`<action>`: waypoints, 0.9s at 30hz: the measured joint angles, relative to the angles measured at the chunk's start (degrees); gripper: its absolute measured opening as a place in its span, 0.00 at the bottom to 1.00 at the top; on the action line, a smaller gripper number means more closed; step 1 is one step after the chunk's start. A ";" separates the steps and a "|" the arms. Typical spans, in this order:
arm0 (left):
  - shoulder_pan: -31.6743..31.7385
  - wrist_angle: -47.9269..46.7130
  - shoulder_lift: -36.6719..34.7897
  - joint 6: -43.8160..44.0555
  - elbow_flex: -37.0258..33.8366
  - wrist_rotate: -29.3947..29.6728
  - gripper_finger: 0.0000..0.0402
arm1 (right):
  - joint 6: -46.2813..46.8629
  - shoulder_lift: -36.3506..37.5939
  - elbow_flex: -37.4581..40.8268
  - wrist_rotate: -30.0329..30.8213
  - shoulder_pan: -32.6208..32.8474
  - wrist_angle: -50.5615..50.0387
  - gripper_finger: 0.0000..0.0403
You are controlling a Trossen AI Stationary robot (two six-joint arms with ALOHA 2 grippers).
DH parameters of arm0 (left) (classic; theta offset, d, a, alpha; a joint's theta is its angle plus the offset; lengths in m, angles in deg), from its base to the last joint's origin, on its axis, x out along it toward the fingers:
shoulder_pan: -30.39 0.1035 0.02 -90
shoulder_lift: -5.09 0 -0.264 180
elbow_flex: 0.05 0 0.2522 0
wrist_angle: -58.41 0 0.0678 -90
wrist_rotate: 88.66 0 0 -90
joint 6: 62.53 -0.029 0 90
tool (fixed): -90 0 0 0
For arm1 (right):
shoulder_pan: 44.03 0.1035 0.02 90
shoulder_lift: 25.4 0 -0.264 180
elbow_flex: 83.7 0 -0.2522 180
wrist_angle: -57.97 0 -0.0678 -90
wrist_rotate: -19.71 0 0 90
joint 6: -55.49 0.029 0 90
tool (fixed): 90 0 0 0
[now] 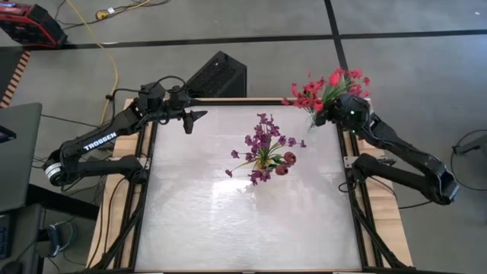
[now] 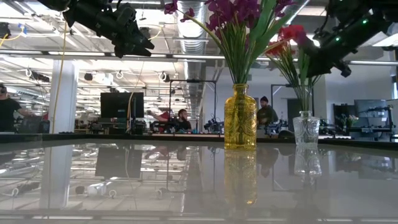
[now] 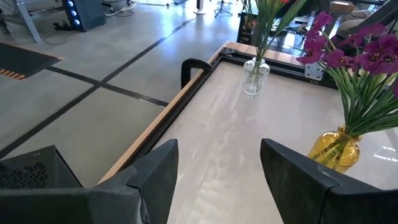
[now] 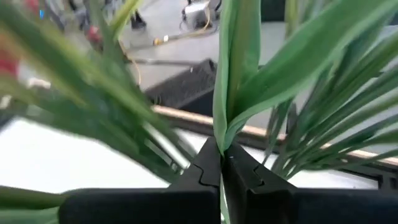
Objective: Sort flowers into vase by color
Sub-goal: Put the pink tulip into the transparent vase
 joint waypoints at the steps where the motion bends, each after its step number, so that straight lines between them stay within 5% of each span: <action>1: 0.00 0.00 0.00 0.00 0.00 0.02 0.54 | -0.49 -0.68 0.00 -0.02 0.37 -0.13 0.06; 12: 0.00 -0.02 0.00 -0.19 0.00 0.00 0.54 | -2.88 0.71 -0.12 0.02 1.38 -1.03 0.28; 21: 0.01 -0.02 0.00 -0.17 0.00 0.00 0.54 | -5.46 2.47 -9.69 -0.14 1.96 -16.33 0.54; 27: 0.01 -0.02 0.00 -0.17 0.00 -0.02 0.54 | -8.08 2.41 -18.74 -0.76 3.60 -30.10 0.60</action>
